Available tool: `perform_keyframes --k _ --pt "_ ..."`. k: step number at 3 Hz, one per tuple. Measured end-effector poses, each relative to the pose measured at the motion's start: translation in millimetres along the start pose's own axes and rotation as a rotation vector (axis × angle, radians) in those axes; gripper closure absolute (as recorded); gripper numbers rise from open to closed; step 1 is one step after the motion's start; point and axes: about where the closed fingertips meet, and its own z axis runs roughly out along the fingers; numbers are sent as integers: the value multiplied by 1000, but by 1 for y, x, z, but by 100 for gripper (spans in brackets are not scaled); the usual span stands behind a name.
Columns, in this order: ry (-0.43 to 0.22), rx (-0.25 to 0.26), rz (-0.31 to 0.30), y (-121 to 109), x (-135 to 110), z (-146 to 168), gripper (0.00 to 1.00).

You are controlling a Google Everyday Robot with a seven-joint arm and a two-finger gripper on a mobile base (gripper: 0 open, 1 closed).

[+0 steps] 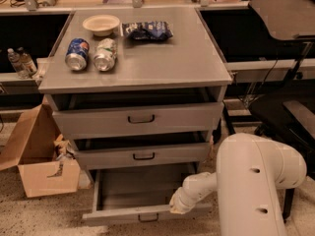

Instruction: Open bottom drawer

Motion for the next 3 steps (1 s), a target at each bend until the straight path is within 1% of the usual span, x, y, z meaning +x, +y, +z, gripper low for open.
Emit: perform_keyframes --k 1,2,3 --pt "4 -47 -5 26 3 7 56" --pt "4 -43 -5 24 3 7 27" --pt "4 -43 -5 24 3 7 3"
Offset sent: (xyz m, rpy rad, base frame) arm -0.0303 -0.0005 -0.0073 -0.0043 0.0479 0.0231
